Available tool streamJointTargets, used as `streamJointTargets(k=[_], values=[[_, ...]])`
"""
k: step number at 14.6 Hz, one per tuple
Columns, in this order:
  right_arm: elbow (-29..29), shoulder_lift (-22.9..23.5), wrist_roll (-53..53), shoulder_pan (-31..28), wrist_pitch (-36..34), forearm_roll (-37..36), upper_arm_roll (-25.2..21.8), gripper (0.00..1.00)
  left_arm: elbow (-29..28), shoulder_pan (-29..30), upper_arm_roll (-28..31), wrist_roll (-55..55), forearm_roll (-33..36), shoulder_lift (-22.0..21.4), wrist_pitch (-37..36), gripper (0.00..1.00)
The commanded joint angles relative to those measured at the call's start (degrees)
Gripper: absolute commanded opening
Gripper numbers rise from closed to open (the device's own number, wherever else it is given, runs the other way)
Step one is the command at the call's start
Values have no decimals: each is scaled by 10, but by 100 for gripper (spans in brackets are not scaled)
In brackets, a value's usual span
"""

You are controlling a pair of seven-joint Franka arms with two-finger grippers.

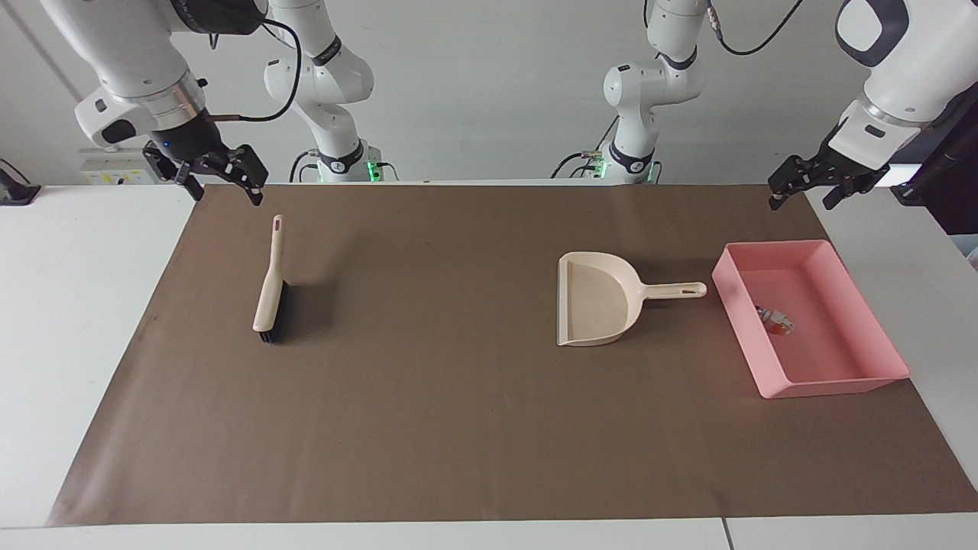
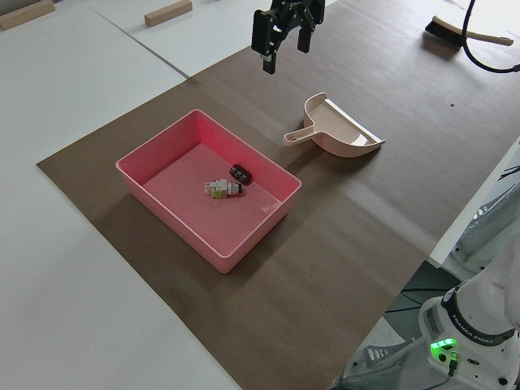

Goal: Clean e-waste and dump in bin

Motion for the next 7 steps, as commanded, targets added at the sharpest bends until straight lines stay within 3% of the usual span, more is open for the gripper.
streamJointTargets(k=[1,7], values=[[-10,-9,-13,-4,1,1,-1,99,-5,-12,0,-19,16,-2,-4,98],[-11,-9,-14,-4,8,-12,-1,99,-5,-11,0,-27,15,-2,10,98]])
